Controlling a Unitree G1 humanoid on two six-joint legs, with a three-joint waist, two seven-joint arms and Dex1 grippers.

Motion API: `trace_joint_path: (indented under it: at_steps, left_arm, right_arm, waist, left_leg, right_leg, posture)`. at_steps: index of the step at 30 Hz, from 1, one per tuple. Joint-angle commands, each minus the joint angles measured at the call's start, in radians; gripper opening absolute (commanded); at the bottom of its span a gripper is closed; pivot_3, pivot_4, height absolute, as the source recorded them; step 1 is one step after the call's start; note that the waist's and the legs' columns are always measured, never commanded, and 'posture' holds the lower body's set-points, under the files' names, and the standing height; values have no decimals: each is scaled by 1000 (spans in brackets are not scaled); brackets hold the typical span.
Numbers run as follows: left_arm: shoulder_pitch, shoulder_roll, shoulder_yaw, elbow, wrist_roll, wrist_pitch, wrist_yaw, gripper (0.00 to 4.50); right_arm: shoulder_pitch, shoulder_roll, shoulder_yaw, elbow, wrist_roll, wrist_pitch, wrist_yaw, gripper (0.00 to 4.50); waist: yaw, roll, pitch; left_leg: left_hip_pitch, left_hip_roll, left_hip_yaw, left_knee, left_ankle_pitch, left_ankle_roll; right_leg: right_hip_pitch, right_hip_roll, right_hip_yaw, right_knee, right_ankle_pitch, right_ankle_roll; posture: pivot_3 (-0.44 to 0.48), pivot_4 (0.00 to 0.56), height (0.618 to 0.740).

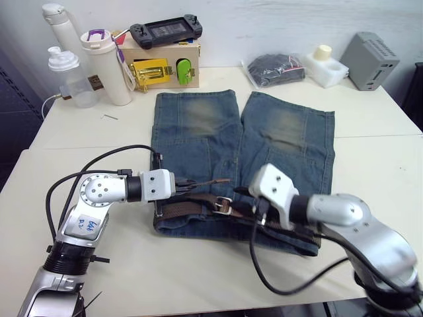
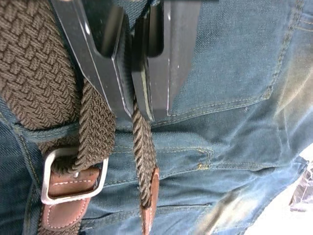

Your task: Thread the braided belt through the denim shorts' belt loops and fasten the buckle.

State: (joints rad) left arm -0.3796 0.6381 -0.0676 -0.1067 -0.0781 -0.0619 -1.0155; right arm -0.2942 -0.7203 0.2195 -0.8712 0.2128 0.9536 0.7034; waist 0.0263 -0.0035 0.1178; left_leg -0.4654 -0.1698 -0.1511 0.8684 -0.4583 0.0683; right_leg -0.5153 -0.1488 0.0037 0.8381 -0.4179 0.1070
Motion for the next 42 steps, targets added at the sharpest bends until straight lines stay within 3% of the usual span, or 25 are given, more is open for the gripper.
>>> trace_joint_path:
  at_steps: [1,3,10,19,22,30,42]
  left_arm:
    - [-16,-6,5,-31,-42,25,11,0]
    - [-25,-8,8,-33,-55,39,10,0]
    - [-49,-4,11,-29,-74,59,8,0]
    - [-56,-7,2,-26,-79,57,5,0]
    - [-58,-5,1,-23,-78,53,1,0]
    - [-65,17,-8,-4,-48,34,-8,0]
    - [-99,88,-50,40,42,1,-15,0]
  right_arm:
    - [101,-75,101,-29,-201,-292,-83,3705]
    - [142,-83,141,1,-269,-381,-111,4433]
    - [193,-74,216,114,-495,-514,-172,4433]
    - [199,41,217,142,-626,-470,-195,4433]
    - [207,50,205,148,-626,-446,-174,3701]
    - [190,95,183,150,-618,-370,-137,60]
    - [115,53,192,188,-791,-524,-174,21]
  waist:
    - [-3,0,0]
    - [-2,-1,0]
    - [2,-1,1]
    - [2,-1,1]
    - [4,-1,1]
    - [2,-1,1]
    - [-1,-1,1]
  left_leg:
    - [0,0,2,0,0,0]
    - [0,1,3,0,0,0]
    - [-2,1,3,3,4,-2]
    - [-2,1,2,3,4,-3]
    - [-2,0,2,3,4,-3]
    - [-3,0,1,3,4,-3]
    - [-11,-1,2,6,4,-3]
  right_leg:
    - [0,0,0,-1,0,0]
    - [0,0,0,-1,0,0]
    - [-1,0,0,0,0,0]
    - [-1,1,1,1,0,0]
    - [-1,1,1,1,0,0]
    - [-2,1,1,3,0,0]
    - [-14,0,2,11,0,0]
  posture:
    - [0,150,646]
    - [0,150,646]
    - [0,150,646]
    - [0,150,646]
    - [0,150,646]
    - [0,150,646]
    - [0,150,646]
